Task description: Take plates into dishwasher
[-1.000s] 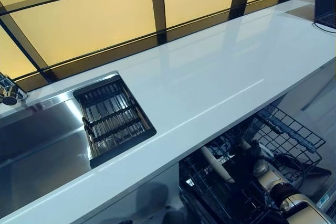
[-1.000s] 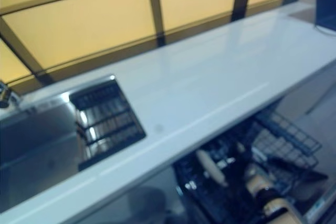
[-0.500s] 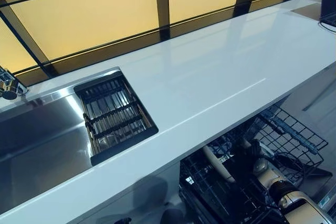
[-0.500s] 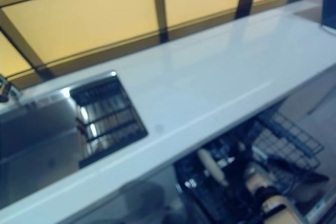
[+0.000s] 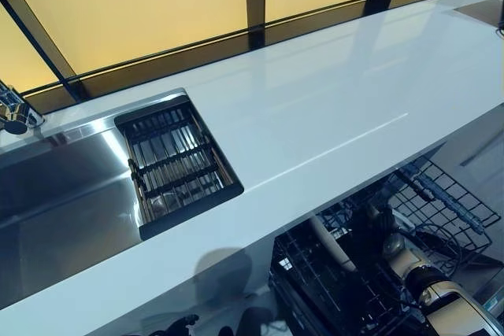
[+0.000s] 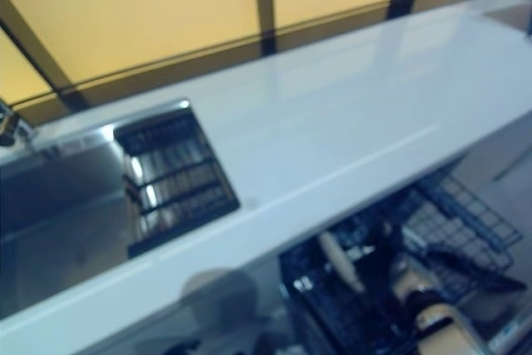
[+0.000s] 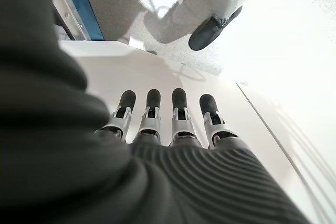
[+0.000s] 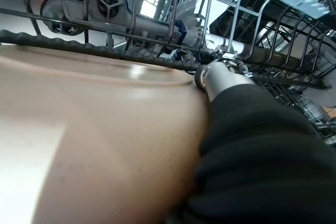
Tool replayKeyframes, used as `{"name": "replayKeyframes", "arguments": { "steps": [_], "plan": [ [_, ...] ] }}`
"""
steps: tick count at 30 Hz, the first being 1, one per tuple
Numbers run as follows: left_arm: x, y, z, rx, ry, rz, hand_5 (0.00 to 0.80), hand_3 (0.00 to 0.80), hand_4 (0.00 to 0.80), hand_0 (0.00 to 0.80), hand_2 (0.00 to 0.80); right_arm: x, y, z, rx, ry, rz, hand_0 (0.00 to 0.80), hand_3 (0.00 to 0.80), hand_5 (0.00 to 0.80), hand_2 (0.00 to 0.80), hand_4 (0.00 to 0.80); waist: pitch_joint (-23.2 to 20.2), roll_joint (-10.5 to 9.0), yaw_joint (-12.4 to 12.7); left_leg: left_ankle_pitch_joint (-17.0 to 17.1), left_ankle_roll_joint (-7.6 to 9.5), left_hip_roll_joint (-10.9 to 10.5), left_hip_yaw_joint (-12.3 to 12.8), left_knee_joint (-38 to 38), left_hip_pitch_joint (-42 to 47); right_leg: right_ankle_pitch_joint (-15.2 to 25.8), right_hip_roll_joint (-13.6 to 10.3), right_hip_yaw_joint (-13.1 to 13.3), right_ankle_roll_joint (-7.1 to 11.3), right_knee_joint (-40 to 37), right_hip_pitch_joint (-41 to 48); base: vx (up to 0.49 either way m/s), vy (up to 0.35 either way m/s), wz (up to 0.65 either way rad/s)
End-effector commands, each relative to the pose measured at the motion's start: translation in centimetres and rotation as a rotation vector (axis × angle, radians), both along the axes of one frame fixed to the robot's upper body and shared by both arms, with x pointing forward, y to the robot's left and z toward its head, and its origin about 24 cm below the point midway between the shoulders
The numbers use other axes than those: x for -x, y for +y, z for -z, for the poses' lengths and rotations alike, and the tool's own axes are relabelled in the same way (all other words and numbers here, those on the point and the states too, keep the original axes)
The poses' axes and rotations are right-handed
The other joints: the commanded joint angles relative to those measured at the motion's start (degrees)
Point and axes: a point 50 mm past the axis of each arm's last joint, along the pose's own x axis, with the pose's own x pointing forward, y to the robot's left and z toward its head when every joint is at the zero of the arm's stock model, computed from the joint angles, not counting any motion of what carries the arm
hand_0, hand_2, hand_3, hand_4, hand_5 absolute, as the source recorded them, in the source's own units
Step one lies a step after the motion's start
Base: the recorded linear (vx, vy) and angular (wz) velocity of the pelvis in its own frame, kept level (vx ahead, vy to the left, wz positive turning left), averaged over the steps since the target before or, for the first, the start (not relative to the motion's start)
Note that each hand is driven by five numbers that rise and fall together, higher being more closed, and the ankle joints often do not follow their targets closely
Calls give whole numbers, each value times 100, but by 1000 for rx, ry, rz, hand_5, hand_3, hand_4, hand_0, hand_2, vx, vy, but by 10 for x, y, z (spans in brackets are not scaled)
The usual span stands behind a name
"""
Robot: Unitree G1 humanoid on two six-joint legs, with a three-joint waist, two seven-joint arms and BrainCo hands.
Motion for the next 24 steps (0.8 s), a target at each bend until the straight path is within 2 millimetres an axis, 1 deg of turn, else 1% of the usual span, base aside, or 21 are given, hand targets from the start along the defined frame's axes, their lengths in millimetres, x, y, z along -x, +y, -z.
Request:
{"name": "replayKeyframes", "arguments": {
  "steps": [1, 5, 17, 19, 20, 22, 23, 24],
  "plan": [
    [-24, -3, -15, 8, -61, 25, 0, 0, 0, 0, 0, 17, -32, 10, 27, 95, 116, 800, 800, 800, 800, 800, 250, 39, 23, -18, 169, -205, 166, -27, -257, -440, -53, 88, 163, 722, -296, -21, -55, 4],
    [-26, -6, -16, 7, -64, 43, 0, 0, 0, 0, 0, 19, -33, 13, 22, 97, 124, 800, 800, 800, 800, 800, 278, 64, 12, 0, 156, -176, 167, -27, -256, -485, -62, 53, 146, 799, -321, -26, -42, 1],
    [-28, -11, -17, 14, -78, 62, 0, 0, 0, 0, 0, 20, -37, 9, 26, 80, 153, 800, 800, 800, 800, 800, 342, 174, -39, 27, 117, -146, 182, -27, -292, -584, -122, 8, 112, 958, -407, -3, -3, 0],
    [-28, -11, -17, 15, -80, 63, 0, 0, 0, 0, 0, 19, -38, 8, 27, 76, 155, 778, 778, 778, 778, 778, 347, 174, -39, 27, 114, -146, 190, -27, -294, -581, -124, 6, 115, 956, -411, 0, 0, 0],
    [-28, -11, -17, 15, -82, 64, 0, 0, 0, 0, 0, 19, -38, 8, 29, 73, 156, 615, 615, 615, 615, 615, 350, 170, -42, 25, 114, -147, 197, -27, -298, -575, -124, 8, 117, 940, -409, 0, 0, 0],
    [-28, -11, -17, 15, -83, 65, 0, 0, 0, 0, 0, 19, -38, 7, 28, 69, 159, 483, 483, 483, 483, 483, 349, 161, -47, 25, 119, -152, 201, -27, -304, -561, -120, 15, 118, 926, -417, 0, 0, 0],
    [-28, -11, -17, 17, -83, 66, 0, 0, 0, 0, 0, 19, -38, 7, 30, 66, 160, 455, 455, 455, 455, 455, 351, 159, -54, 23, 119, -155, 206, -27, -302, -552, -118, 24, 122, 916, -416, 0, 0, 0],
    [-28, -11, -18, 17, -84, 66, 0, 0, 0, 0, 0, 19, -39, 6, 33, 62, 160, 326, 326, 326, 326, 326, 356, 155, -64, 20, 121, -155, 217, -27, -304, -541, -114, 38, 127, 903, -419, 0, 0, 0]
  ]
}}
